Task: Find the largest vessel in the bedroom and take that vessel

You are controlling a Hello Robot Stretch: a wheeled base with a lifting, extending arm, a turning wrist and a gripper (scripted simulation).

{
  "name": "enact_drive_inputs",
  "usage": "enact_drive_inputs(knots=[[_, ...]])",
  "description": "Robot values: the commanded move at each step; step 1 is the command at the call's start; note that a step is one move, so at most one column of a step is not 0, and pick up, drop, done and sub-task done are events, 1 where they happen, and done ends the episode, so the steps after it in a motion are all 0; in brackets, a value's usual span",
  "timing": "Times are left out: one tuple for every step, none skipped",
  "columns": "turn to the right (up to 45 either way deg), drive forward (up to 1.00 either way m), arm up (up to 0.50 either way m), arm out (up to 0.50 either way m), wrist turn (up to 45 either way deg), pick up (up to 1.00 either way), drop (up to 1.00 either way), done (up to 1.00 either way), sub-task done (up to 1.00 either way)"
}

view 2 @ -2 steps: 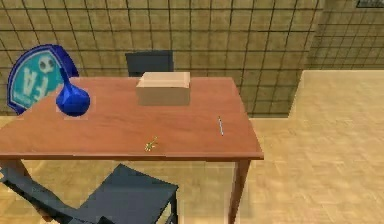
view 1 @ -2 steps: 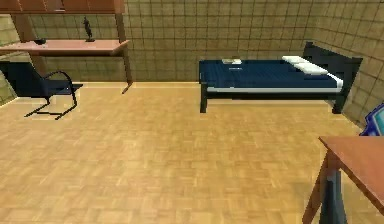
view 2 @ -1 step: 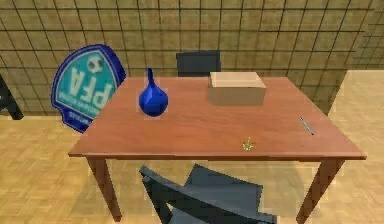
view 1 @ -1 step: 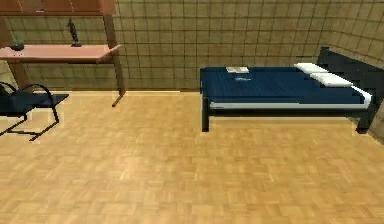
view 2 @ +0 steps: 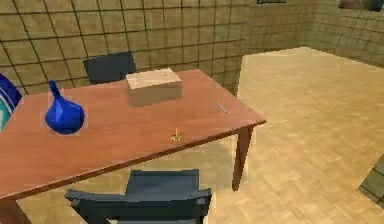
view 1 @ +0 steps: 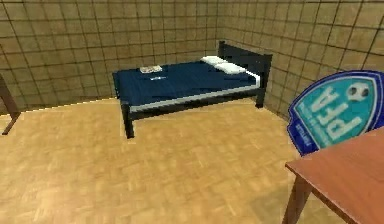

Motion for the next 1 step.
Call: enact_drive_inputs(knots=[[0.0, 0.05, 0.00, 0.00, 0.0, 0.00, 0.00, 0.00, 0.00]])
